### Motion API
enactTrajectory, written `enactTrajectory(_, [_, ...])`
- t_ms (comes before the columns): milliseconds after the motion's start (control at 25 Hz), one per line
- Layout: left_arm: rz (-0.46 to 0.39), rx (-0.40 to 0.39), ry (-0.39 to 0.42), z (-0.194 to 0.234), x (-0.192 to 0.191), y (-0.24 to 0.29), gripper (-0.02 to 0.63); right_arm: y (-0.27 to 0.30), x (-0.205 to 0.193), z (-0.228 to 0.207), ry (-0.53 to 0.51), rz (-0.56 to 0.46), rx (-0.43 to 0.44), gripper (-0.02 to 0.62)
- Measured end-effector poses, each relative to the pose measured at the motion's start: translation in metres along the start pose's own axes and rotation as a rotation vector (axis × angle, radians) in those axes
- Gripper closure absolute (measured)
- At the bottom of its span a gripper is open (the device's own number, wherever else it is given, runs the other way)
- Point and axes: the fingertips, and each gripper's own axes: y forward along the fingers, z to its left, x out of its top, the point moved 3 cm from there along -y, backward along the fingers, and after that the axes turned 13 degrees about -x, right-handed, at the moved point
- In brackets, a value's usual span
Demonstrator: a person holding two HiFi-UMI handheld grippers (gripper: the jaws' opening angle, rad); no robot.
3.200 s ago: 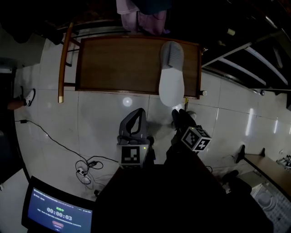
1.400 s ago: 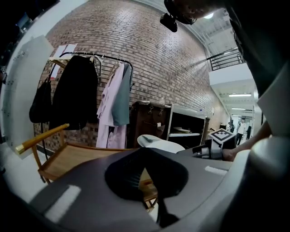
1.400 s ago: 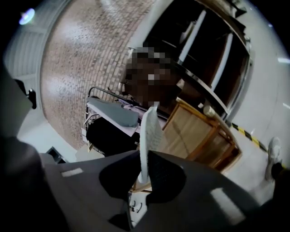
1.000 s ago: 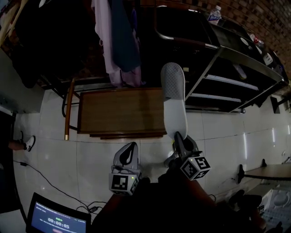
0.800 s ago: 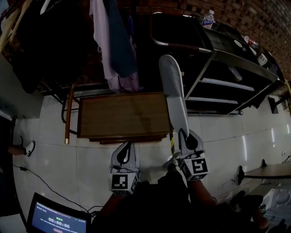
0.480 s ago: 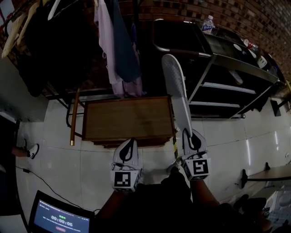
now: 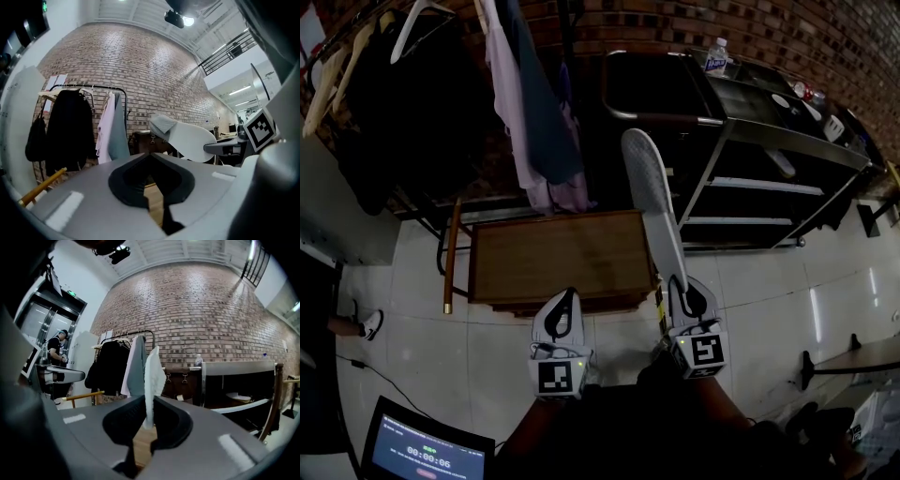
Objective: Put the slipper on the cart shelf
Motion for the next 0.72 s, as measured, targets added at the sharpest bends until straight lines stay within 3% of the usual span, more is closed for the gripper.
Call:
enactTrajectory(520, [0.04, -0.018, -0.024, -0.052, 0.001, 0.093, 0.591, -0.004, -0.048, -0.133, 0.033, 0.121, -0.135, 0.563])
enactTrajectory(720, [0.037, -0.08, 0.014, -0.096, 0.007, 0.156, 0.591, -0.001, -0.071, -0.199, 0.055, 0.187, -0.19, 0.563])
